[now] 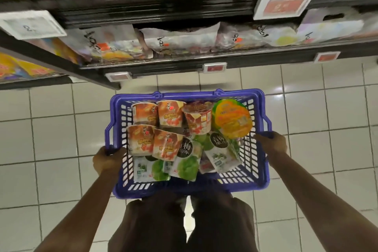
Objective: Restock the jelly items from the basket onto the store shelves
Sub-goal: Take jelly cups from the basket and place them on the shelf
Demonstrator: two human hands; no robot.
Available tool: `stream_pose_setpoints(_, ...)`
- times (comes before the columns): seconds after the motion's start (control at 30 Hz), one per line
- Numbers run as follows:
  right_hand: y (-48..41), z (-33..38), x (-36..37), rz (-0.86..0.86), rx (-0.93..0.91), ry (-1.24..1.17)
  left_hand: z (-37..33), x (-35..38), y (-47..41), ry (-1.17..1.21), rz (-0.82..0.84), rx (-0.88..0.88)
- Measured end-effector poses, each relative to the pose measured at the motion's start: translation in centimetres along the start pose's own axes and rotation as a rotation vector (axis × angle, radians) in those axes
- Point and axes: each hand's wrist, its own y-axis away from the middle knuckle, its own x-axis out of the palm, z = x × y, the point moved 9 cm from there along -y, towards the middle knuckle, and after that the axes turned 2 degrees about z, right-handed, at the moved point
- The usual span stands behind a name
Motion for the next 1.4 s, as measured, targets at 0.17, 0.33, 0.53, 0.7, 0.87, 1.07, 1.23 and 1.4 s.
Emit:
stream_pose_setpoints(0.17, 4.6, -1.8, -4.7, -0.091, 0.079, -0.083, -2.0, -3.5, 3.9, -0.023, -0.047, 0.070)
stream_pose_setpoints(0.33, 12.8, -4.5, -12.5, -0.146, 0.194, -0.178, -5.8, -9.1, 11.5, -0.066, -0.002, 0.156)
stream_pose_setpoints(0.53, 25.4, -6.9, -23.9, -0.240, 0.256, -0.285, -13.0, -16.5, 23.3, -0.112, 0.052, 0.304)
stream_pose_setpoints(0.7, 35.8, -11.5, -32.6, -0.359, 0.322, -0.386, -18.5, -20.7, 33.5, -0.167, 0.129, 0.478)
stream_pose_setpoints(0.87, 42.4, -15.7, -38.6, -0.493, 0.370, -0.486, -23.8, -20.9, 41.8, -0.260, 0.154, 0.600)
stream_pose_setpoints(1.07, 46.3, -21.9, -42.3, -0.567, 0.506, -0.663, -28.7, -15.4, 50.8, -0.370, 0.272, 0.806)
stream_pose_setpoints(1.23, 46.7, -25.4, -45.1, -0.612, 0.594, -0.819, -31.4, -8.6, 57.8, -0.364, 0.437, 0.846)
stream_pose_setpoints(1.4, 46.3, -27.4, -49.4, -0.671, 0.650, -0.875, -33.9, -2.6, 64.7, -0.389, 0.524, 0.965)
